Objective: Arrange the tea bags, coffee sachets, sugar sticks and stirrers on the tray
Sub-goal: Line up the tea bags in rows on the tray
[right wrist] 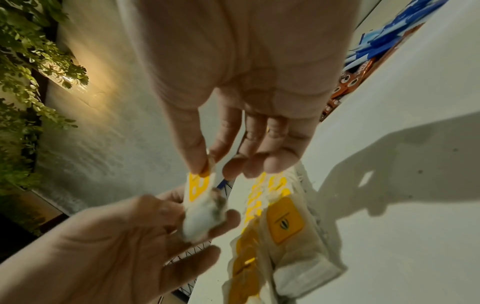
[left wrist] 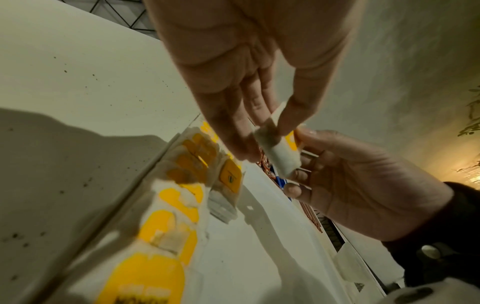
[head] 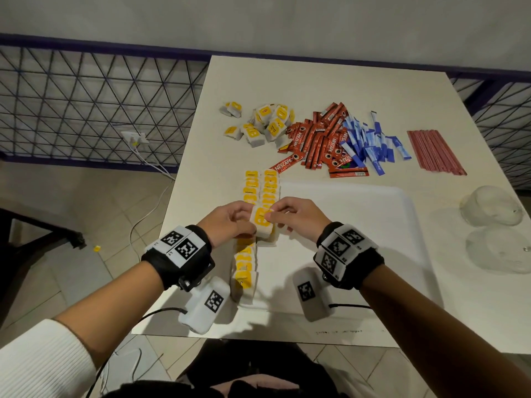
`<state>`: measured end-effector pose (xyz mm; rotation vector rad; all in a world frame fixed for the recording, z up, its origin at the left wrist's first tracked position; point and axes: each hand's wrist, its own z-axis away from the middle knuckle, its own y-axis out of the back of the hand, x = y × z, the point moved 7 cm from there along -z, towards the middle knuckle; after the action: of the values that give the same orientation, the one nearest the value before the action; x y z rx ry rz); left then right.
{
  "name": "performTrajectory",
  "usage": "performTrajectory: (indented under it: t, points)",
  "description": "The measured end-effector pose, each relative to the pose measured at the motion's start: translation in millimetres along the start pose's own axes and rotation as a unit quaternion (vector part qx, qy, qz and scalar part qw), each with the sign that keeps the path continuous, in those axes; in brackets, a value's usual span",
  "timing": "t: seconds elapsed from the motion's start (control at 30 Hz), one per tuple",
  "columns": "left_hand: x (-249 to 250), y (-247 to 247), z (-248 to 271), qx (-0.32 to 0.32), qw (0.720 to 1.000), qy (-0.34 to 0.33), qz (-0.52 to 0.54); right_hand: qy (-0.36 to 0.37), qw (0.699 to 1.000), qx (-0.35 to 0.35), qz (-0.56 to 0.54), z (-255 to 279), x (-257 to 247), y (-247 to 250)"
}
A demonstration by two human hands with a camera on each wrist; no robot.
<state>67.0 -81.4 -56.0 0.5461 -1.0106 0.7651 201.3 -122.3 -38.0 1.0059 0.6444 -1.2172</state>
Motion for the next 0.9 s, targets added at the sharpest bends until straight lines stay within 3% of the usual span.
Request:
performTrajectory:
  t: [0.47,0.77,0.9]
  points:
    - [-12,-14,6,-0.004,0.985,0.037,-0.169,-0.005,1.000,-0.013,-0.012,10,18,3]
    - [-18,-13,14,-0.065,0.945,0.080,-0.311,-0.056,0.992,-0.099,0.056,11,44,-19]
    - [-14,-4,11,-0.056,0.949,0.078,-0.302,-0.071,0.993,-0.055,0.071,2,50,-19]
